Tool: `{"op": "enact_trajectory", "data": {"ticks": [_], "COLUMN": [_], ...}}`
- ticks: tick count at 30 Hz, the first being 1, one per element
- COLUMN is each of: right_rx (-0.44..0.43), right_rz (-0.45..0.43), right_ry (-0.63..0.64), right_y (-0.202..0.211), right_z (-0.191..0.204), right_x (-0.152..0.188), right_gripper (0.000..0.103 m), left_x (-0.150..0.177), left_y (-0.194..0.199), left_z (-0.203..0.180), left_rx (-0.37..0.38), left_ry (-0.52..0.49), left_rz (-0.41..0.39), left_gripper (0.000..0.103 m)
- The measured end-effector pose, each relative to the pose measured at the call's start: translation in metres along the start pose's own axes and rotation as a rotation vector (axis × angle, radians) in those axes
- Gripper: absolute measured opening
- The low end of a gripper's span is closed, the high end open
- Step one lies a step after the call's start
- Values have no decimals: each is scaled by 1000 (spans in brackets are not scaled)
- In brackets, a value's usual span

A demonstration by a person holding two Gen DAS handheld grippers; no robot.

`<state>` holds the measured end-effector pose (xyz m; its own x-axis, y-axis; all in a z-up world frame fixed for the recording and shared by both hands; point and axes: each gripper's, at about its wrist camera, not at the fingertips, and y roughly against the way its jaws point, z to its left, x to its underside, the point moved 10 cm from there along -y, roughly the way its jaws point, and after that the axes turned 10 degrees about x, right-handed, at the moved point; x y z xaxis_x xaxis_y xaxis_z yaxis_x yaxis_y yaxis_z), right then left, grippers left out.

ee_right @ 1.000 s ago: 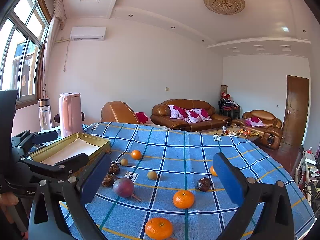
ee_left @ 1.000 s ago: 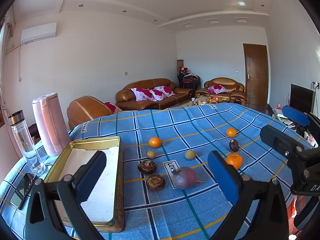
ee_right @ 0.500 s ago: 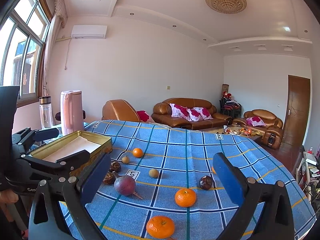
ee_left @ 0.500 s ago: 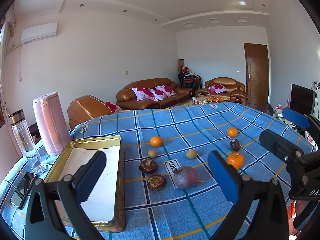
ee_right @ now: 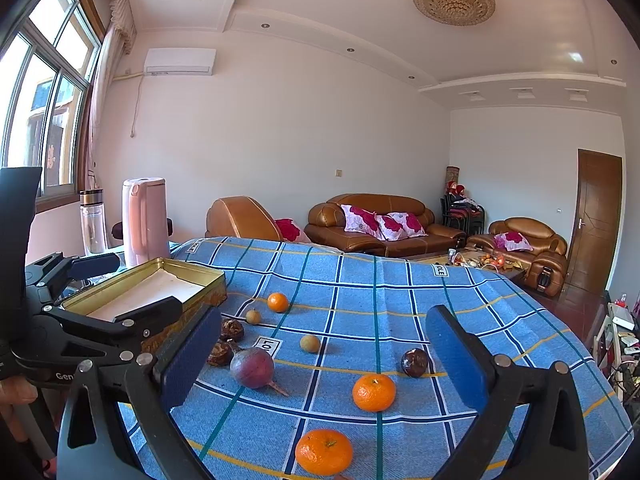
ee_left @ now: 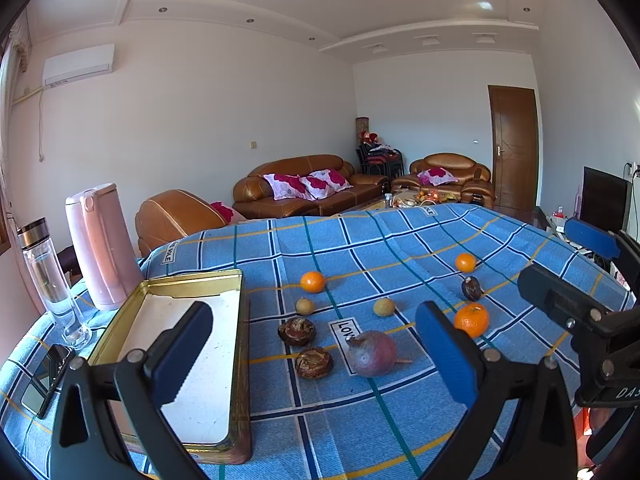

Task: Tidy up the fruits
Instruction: 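Move both tools toward the fruits on the checkered tablecloth, then grasp the large mandarin with the right tool while the left tool grasps the purple onion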

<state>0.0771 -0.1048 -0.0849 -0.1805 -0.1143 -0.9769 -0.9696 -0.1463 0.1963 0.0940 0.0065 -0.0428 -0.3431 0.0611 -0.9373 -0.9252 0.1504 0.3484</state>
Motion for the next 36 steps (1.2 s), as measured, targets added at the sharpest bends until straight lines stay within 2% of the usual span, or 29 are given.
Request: {"op": "enact_trajectory", "data": {"ticks": [20, 27, 36], "right_rx": [6, 18, -11], "right_rz": [26, 99, 189], "right_ry": [3, 4, -23], "right_y": [-8, -22, -35], "right_z": [-4, -13, -21], "right_x": [10, 42, 82], "right_gripper": [102, 102, 102], "left_x": [11, 30, 60], "left_y": [-14, -33, -61], "left_z": [-4, -7, -14], "left_rx": [-2, 6, 35], "left_ry": [-12, -14, -13], "left_rz": [32, 82, 157], "left_gripper": [103, 103, 103]}}
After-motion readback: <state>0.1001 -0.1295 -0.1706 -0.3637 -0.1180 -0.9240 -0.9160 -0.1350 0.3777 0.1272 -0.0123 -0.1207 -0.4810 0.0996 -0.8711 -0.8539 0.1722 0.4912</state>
